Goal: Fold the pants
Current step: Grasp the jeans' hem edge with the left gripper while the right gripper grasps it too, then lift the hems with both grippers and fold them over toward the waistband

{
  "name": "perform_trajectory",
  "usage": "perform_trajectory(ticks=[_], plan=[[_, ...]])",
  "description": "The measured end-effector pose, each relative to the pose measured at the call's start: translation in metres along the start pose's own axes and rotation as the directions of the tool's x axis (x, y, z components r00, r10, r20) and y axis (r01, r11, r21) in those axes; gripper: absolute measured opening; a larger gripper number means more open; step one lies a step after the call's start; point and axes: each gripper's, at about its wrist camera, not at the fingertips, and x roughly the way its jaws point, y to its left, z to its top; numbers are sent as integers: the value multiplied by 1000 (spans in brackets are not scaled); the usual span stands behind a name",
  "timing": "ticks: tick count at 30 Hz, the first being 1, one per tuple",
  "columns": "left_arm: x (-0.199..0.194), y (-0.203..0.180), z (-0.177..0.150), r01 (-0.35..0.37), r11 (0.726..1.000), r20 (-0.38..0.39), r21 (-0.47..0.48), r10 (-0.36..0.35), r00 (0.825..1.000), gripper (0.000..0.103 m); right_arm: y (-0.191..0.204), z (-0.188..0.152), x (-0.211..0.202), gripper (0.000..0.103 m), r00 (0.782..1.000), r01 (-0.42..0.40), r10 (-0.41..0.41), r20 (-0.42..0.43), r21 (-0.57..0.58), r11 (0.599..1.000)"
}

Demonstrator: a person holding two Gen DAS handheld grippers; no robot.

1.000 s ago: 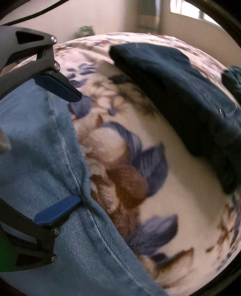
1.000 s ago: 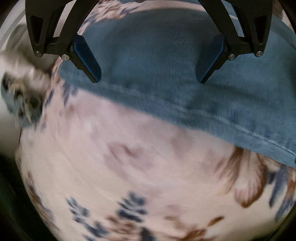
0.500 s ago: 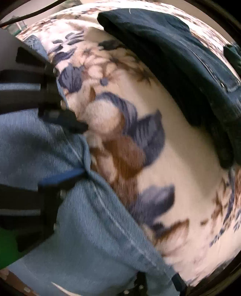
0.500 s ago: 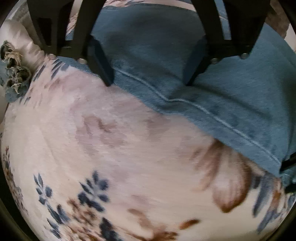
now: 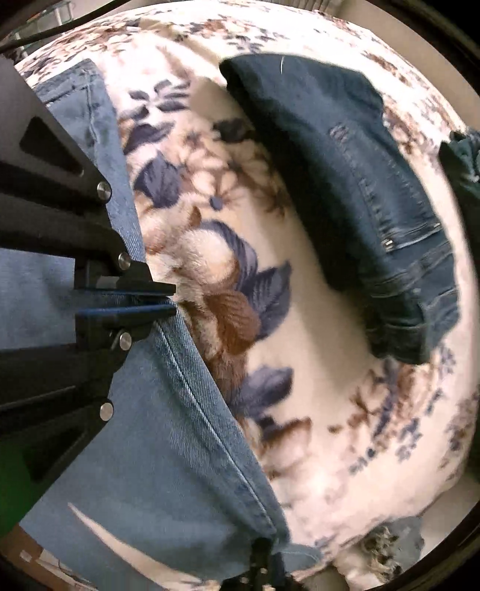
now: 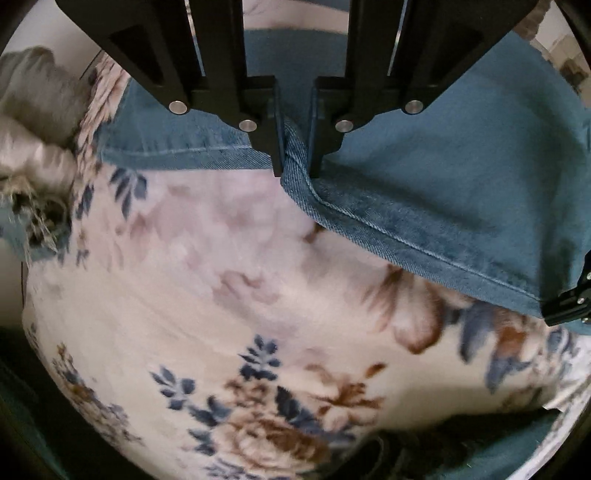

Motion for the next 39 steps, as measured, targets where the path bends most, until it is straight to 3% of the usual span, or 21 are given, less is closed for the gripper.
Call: perform_trajectory(ticks=[4, 8, 12, 15, 16, 18, 19, 21, 25, 26, 29, 31, 33, 34, 35, 36, 39], plan=[[-32, 4, -21, 27, 999, 31, -46, -25, 999, 2, -6, -19, -19, 11, 1000, -24, 24, 11, 23, 999], [-52, -3, -62, 41, 994, 50, -100, -37, 998, 2, 41, -79, -21, 10, 998, -50, 49, 26, 38, 998], [-67, -12, -111, 69, 979, 33, -191, -64, 997, 0, 61, -133, -26, 10, 997, -78, 76, 23, 61, 995], [-64, -28, -164, 50, 971, -39, -235, -60, 997, 0, 85, -182, -25, 10, 993, -118, 119, -6, 83, 990], [-56, -35, -180, 66, 967, -79, -246, -88, 993, 0, 96, -202, -19, 10, 989, -140, 144, -34, 83, 987], [-35, -47, -221, 100, 939, -176, -328, -165, 970, 0, 110, -227, -7, 10, 982, -168, 175, -70, 95, 981], [-28, -54, -232, 101, 940, -207, -325, -175, 963, 0, 119, -240, 5, 10, 977, -177, 186, -103, 93, 980], [-24, -66, -241, 57, 960, -236, -273, -124, 964, 1, 124, -250, 16, 10, 976, -178, 191, -109, 119, 977], [-43, -55, -203, 1, 987, -148, -158, -25, 989, 7, 118, -235, 23, 10, 974, -180, 198, -108, 156, 971], [-47, -49, -190, -4, 991, -114, -135, -12, 993, 16, 115, -231, 23, 10, 972, -186, 207, -108, 177, 967], [-46, -30, -145, 31, 998, -72, -47, -34, 997, 27, 110, -214, 22, 12, 964, -195, 226, -139, 204, 959], [-39, -20, -118, 41, 999, -80, 14, -40, 996, 33, 109, -205, 17, 18, 964, -187, 220, -147, 209, 960], [-32, -11, -97, 59, 995, -83, 77, -52, 995, 43, 111, -195, 10, 41, 966, -190, 220, -135, 207, 960], [-28, -10, -87, 69, 992, -88, 110, -59, 994, 53, 112, -189, 7, 55, 967, -194, 222, -123, 207, 959], [-21, -13, -77, 85, 982, -106, 166, -68, 992, 65, 113, -185, 6, 57, 967, -198, 226, -119, 207, 958], [-13, -17, -73, 92, 973, -124, 211, -67, 990, 70, 114, -181, 5, 57, 967, -198, 225, -119, 207, 958], [19, -30, -61, 156, 930, -235, 334, -78, 969, 71, 118, -166, 10, 57, 960, -197, 231, -155, 210, 958]])
